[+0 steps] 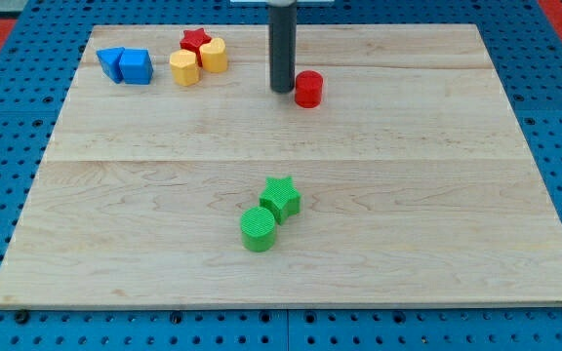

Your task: Move the red circle towards top center

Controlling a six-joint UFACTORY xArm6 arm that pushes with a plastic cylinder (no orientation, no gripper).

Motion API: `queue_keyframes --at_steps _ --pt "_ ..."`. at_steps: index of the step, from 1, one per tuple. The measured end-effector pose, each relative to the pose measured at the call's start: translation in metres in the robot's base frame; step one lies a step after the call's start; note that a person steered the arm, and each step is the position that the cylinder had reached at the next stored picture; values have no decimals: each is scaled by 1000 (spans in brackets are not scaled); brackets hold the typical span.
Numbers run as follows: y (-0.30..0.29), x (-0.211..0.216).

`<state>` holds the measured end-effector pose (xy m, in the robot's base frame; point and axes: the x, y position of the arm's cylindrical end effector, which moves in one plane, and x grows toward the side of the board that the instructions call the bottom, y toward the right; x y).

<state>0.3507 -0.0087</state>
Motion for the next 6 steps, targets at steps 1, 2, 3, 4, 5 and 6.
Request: queue_keyframes --at_steps 1,2,3,4,5,6 --pt "5 -7" --pt "9 -55" --pt "51 -65" --pt "78 -11" --pt "36 10" --pt "75 -40"
